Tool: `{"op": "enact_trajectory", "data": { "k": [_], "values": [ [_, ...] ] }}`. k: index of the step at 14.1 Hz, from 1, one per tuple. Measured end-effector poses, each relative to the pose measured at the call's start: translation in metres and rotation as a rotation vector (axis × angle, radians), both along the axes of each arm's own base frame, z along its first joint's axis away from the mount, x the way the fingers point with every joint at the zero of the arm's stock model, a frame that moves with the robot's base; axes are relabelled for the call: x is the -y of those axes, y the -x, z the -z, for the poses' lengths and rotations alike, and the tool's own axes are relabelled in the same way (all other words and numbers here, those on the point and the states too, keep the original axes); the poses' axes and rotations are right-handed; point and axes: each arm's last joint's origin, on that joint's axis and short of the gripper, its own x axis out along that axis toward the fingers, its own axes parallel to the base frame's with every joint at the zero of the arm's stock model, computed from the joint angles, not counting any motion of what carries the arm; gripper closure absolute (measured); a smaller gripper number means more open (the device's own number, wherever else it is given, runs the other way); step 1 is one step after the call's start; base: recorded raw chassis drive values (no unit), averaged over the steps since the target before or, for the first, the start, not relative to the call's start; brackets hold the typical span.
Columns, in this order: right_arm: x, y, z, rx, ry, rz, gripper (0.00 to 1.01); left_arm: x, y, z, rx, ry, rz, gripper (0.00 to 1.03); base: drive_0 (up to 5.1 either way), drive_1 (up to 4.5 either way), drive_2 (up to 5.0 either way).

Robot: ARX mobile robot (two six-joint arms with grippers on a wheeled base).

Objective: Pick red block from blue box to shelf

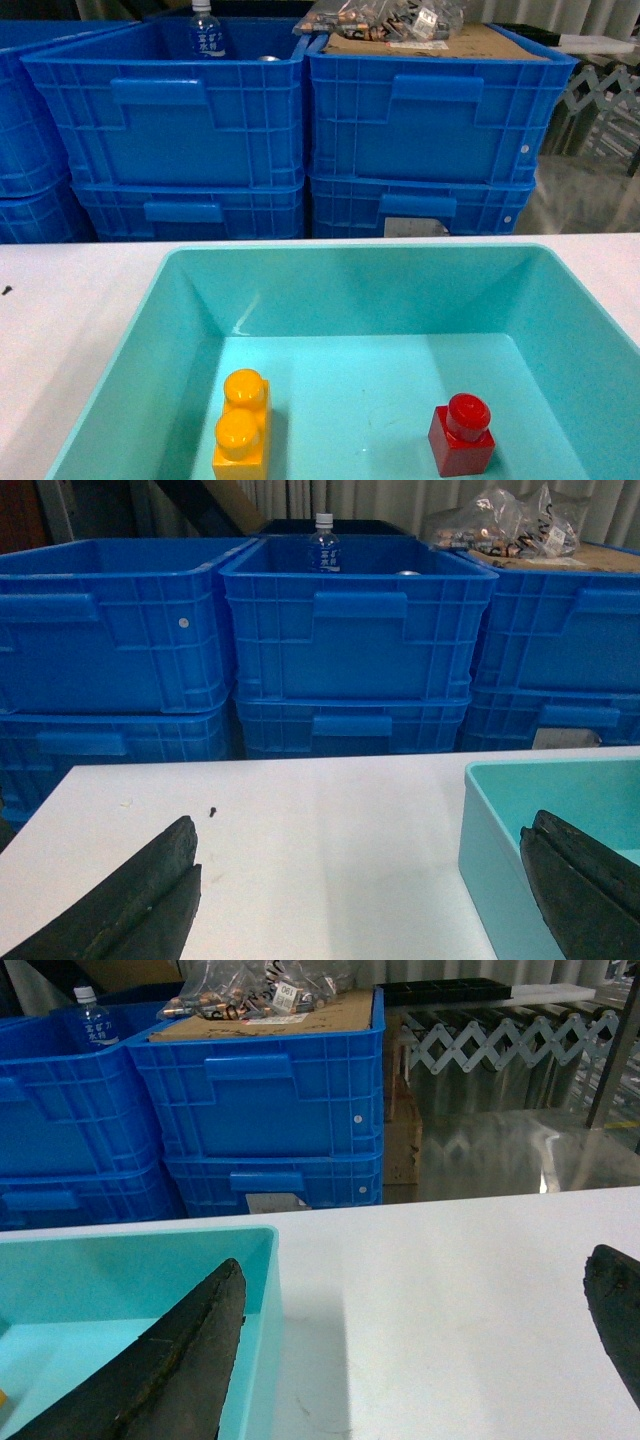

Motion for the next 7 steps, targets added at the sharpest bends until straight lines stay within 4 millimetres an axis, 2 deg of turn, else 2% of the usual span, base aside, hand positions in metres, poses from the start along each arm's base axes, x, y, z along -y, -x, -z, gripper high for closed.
{"op": "enact_trajectory", "data": {
  "k": [7],
  "values": [
    [0.0000,0.0000,0.0000,0.000,0.000,0.000,0.03,0.0000,0.0000,0.0000,0.000,0.000,0.000,0.05,0.0,0.00,0.0]
  ]
}}
